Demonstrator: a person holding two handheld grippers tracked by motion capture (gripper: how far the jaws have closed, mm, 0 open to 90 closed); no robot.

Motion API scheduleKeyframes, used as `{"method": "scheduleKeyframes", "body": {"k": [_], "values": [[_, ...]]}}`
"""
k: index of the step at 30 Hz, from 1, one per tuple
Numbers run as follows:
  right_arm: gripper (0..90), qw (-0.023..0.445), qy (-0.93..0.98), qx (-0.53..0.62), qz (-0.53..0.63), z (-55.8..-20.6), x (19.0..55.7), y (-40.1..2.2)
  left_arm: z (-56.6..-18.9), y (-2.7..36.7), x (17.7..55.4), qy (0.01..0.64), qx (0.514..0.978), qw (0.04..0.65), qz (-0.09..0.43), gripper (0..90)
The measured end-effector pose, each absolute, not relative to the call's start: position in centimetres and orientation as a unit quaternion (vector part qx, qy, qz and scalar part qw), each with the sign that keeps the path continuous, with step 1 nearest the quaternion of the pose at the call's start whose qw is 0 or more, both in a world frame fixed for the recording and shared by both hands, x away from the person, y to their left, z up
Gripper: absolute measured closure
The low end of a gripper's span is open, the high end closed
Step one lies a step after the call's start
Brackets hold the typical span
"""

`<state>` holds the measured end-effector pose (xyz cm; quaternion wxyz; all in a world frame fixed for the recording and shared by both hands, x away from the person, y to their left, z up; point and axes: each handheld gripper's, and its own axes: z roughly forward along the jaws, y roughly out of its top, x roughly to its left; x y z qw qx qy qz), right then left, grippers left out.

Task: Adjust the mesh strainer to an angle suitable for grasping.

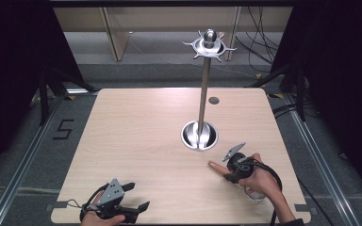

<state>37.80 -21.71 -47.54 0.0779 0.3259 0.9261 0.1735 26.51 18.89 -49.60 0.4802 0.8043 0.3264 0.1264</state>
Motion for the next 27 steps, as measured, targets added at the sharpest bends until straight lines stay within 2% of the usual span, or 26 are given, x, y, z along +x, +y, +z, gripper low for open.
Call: {"method": "scheduleKeyframes", "body": {"k": [15, 27], "values": [[70.2, 0.116, 0.884, 0.355, 0.282, -43.8, 37.6, -24.3, -49.5, 18.9, 26.5, 0.325, 0.802, 0.486, 0.127, 14.8], [71.2, 0.129, 0.844, 0.367, 0.37, -41.4, 37.2, -26.3, -49.5, 18.9, 26.5, 0.325, 0.8, 0.489, 0.126, 14.8]]}}
